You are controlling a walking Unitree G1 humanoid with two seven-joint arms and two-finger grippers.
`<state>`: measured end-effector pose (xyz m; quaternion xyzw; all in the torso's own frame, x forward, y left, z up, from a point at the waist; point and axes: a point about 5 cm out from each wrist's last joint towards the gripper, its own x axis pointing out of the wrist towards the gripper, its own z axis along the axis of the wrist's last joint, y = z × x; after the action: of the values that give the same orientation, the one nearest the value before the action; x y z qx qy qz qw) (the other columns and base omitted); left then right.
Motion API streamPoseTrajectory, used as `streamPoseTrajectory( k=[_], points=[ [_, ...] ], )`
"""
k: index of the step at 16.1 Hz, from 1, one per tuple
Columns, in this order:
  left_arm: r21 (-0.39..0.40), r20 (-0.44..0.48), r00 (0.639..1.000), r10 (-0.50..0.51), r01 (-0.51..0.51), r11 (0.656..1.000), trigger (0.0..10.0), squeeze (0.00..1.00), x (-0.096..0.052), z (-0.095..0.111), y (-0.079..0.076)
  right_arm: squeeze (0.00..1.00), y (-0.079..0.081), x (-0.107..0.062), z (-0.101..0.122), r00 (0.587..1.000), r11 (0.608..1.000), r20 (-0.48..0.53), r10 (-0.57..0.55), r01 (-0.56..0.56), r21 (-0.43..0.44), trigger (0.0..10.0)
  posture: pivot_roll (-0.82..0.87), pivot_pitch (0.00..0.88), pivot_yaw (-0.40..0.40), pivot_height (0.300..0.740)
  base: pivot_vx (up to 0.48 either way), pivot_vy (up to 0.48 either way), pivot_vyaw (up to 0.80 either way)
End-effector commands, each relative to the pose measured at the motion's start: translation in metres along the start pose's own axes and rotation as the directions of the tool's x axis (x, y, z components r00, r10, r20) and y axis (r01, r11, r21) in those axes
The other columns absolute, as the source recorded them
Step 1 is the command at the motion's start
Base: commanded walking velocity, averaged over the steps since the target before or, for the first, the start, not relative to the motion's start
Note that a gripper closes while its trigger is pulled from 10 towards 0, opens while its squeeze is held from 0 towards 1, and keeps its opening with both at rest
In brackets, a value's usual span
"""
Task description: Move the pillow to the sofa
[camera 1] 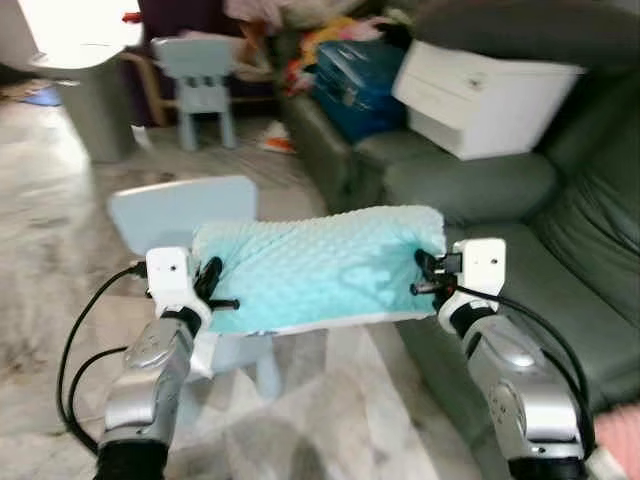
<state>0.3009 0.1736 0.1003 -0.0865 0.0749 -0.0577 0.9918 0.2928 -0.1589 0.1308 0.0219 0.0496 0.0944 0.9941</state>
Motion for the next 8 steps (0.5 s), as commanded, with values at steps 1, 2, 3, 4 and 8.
streamPoseTrajectory(
  k=[1, 2, 3, 4, 8],
  points=[
    [0.001, -0.005, 0.999, -0.035, 0.035, 0.999, 10.0, 0.0, 0.0023, 0.0, -0.0074, 0.0, -0.005, -0.001, 0.007, 0.999, 1.0, 0.03, -0.023, 0.023, -0.004, 10.0, -0.16, 0.0, -0.016, 0.74, 0.0, 0.48, 0.0],
    [0.001, -0.006, 0.999, -0.037, 0.037, 0.999, 10.0, 0.0, 0.0022, -0.0002, -0.0075, 0.0, -0.0051, -0.0012, 0.0067, 0.999, 1.0, 0.03, -0.025, 0.025, -0.002, 10.0, -0.16, 0.0, -0.014, 0.74, 0.0, 0.48, 0.0],
    [0.003, -0.007, 0.999, -0.037, 0.037, 0.999, 10.0, 0.0, 0.0023, -0.0003, -0.0076, 0.0, -0.0051, -0.0014, 0.0065, 0.999, 1.0, 0.03, -0.026, 0.027, -0.002, 10.0, -0.16, 0.0, -0.013, 0.74, 0.0, 0.48, 0.0],
    [0.003, -0.008, 0.999, -0.038, 0.038, 0.999, 10.0, 0.0, 0.0023, -0.0003, -0.0074, 0.0, -0.0048, -0.0015, 0.0065, 0.999, 1.0, 0.03, -0.028, 0.028, -0.001, 10.0, -0.16, 0.0, -0.011, 0.74, 0.0, 0.48, 0.0],
    [0.008, 0.017, 0.999, -0.04, 0.039, 0.999, 10.0, 0.0, 0.0028, 0.0018, -0.0079, 0.0, -0.0059, -0.002, 0.0059, 0.999, 0.999, 0.029, -0.039, 0.039, 0.003, 10.0, -0.16, 0.0, -0.008, 0.74, 0.0, 0.329, 0.0]
  ],
)
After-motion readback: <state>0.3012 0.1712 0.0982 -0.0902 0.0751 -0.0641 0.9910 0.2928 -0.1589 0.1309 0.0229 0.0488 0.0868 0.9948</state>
